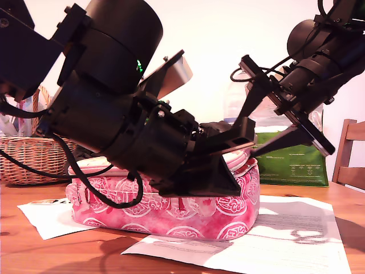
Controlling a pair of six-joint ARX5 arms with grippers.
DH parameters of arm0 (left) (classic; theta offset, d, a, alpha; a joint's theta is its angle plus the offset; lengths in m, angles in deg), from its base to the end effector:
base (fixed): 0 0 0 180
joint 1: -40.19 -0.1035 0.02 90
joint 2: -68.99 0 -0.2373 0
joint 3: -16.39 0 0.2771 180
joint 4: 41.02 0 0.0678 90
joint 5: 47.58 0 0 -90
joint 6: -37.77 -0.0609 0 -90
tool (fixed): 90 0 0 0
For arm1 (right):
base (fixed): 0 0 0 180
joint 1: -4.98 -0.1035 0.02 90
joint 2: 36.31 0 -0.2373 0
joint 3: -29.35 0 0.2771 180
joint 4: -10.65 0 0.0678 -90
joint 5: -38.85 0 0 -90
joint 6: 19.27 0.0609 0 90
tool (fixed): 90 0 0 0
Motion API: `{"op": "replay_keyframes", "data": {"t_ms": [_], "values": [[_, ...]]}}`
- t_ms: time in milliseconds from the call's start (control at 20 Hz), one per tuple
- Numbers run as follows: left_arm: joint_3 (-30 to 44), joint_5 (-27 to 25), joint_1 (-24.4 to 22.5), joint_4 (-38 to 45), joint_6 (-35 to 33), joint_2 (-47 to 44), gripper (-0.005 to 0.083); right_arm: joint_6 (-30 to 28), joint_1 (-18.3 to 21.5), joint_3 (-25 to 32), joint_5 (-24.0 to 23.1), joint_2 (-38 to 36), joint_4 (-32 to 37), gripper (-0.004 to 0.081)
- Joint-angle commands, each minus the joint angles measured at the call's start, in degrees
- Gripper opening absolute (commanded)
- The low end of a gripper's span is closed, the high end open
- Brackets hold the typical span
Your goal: Open the zipper in the zip bag in front of you
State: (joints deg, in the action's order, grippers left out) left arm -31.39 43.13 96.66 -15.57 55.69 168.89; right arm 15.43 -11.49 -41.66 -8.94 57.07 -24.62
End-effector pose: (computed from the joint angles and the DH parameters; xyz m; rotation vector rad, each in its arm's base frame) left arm 0.1905 -0.2888 0.0608 -0.0557 0.5747 -0.8985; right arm 0.3247 0.1387 0.1396 0.7365 1.2859 0.6013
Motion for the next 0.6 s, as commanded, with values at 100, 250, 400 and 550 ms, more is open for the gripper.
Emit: {"op": "replay_keyframes", "data": {"t_ms": [100, 250, 400, 550], "values": [[-0.35, 1.7, 0.63, -0.17, -0.33, 0.15, -0.0019, -0.33, -1.73, 0.28, -2.03, -0.04, 1.38, 0.0084], [-0.37, 1.9, 0.63, -0.26, -0.33, 0.15, -0.0019, -1.77, -2.78, 0.26, -5.95, -0.04, 1.27, -0.0013], [-0.39, 3.02, 0.63, -0.28, -0.28, 0.15, -0.0019, -1.99, -3.02, 0.26, -9.29, -0.04, 1.27, -0.0013], [-0.42, 3.39, 0.63, -0.68, 0.17, 0.13, -0.0019, -3.26, -2.99, 0.26, -10.32, -0.04, 1.11, -0.0013]]}}
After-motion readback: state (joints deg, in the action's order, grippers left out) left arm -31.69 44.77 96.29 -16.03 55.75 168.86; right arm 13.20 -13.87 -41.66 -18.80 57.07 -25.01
